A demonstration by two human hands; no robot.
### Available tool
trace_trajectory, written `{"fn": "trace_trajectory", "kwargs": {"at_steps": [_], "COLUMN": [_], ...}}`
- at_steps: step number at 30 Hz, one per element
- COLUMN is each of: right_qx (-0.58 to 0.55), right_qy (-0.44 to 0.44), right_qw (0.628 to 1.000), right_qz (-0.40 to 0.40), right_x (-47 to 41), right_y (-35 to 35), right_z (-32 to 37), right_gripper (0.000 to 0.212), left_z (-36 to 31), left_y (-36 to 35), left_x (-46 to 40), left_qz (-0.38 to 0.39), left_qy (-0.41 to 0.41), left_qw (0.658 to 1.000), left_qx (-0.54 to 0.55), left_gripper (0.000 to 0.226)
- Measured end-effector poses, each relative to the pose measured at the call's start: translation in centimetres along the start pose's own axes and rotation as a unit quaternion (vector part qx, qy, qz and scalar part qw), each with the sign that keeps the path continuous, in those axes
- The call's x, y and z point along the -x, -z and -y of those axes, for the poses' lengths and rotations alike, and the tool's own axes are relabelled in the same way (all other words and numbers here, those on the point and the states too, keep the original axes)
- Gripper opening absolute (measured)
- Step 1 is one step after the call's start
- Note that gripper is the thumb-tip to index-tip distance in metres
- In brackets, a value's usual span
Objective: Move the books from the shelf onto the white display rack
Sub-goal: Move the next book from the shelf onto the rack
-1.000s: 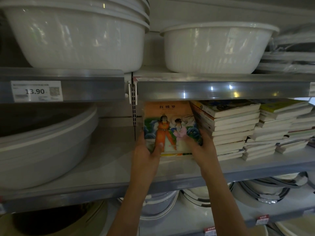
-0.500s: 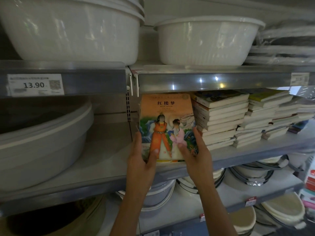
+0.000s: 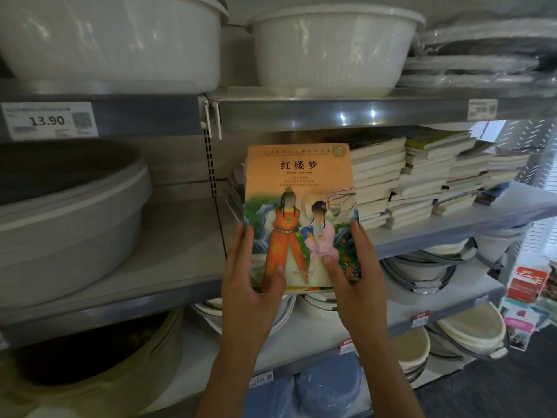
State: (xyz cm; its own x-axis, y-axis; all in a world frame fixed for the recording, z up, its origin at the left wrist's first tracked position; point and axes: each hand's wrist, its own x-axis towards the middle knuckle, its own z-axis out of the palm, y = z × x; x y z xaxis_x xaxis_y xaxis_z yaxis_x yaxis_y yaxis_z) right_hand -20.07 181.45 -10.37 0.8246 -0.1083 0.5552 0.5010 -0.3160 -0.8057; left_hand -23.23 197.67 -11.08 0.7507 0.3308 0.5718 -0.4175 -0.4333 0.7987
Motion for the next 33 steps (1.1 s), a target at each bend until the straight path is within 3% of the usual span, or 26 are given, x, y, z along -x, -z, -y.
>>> {"fn": "trace_trajectory", "kwargs": {"at_steps": [9, 18, 33], "right_qx": [0.027, 0.071, 0.127], "right_qy": [0.014, -0.038, -0.113], "right_qw": [0.999, 0.994, 0.949], "right_qz": [-0.035, -0.076, -0.264], "right_x": [4.2, 11.1, 18.3], "right_y": [11.6, 29.8, 52.9], "right_z": [-1.1, -2.5, -5.1], "right_gripper": [0.064, 0.064, 0.066], "left_z": [-6.2, -14.9, -26.3], "left_y": [-6.6, -17.5, -35.6], "left_x": [7.1, 18.8, 29.7], "left_qz": [0.036, 0.107, 0.302], "left_qy": [-0.057, -0.029, -0.059], "left_qw": [0.998, 0.991, 0.936], "left_qx": [-0.012, 0.067, 0.17], "left_gripper": [0.066, 0.068, 0.072]}}
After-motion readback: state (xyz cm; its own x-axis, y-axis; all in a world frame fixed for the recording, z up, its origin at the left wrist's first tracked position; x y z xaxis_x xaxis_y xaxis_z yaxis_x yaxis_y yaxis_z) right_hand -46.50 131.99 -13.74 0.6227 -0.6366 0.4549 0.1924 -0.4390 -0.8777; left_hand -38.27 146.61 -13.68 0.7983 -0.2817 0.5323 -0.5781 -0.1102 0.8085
